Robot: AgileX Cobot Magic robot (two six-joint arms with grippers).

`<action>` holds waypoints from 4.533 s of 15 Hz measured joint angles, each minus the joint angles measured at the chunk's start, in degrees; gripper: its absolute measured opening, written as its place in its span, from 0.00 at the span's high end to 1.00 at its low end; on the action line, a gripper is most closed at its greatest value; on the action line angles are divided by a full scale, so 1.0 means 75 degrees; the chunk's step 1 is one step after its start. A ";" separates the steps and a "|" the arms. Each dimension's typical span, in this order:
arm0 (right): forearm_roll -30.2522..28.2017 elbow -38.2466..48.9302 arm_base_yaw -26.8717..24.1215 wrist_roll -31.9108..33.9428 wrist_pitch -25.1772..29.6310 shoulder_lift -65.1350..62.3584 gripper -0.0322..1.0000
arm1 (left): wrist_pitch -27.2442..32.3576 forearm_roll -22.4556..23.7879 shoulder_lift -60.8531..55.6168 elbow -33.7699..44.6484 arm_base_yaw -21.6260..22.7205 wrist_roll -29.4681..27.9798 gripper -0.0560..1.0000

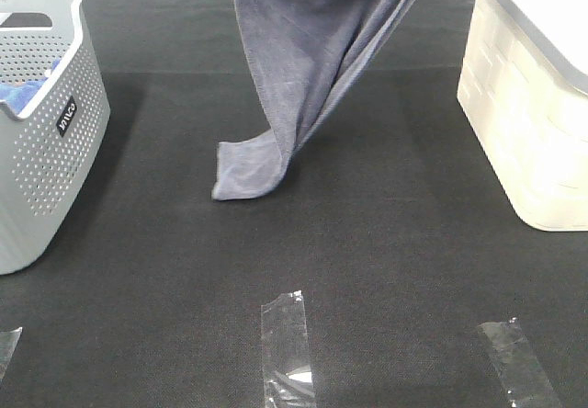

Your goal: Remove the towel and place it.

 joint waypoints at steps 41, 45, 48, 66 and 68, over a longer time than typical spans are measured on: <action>0.4446 -0.0023 -0.0374 -0.4347 0.1238 0.2040 0.97 | 1.0351 0.0672 0.2330 -0.3002 0.2384 -0.1390 0.95; 0.4416 -0.0023 -0.0390 -0.3461 0.2765 0.1681 0.97 | 1.2139 0.0069 0.2108 -0.3002 0.2384 -0.1719 0.95; 0.4523 -0.0023 -0.0390 -0.3193 0.4240 0.1581 0.97 | 1.2987 -0.0069 0.2101 -0.3002 0.2384 -0.2498 0.95; 0.5577 0.4897 -0.0390 -0.2681 0.5019 -0.1558 0.97 | 1.2949 0.0825 -0.0940 0.3422 0.0237 -0.4316 0.95; 0.5760 0.5783 -0.0390 -0.2681 0.5019 -0.2193 0.97 | 1.2880 0.0657 -0.1681 0.4332 0.0008 -0.4752 0.95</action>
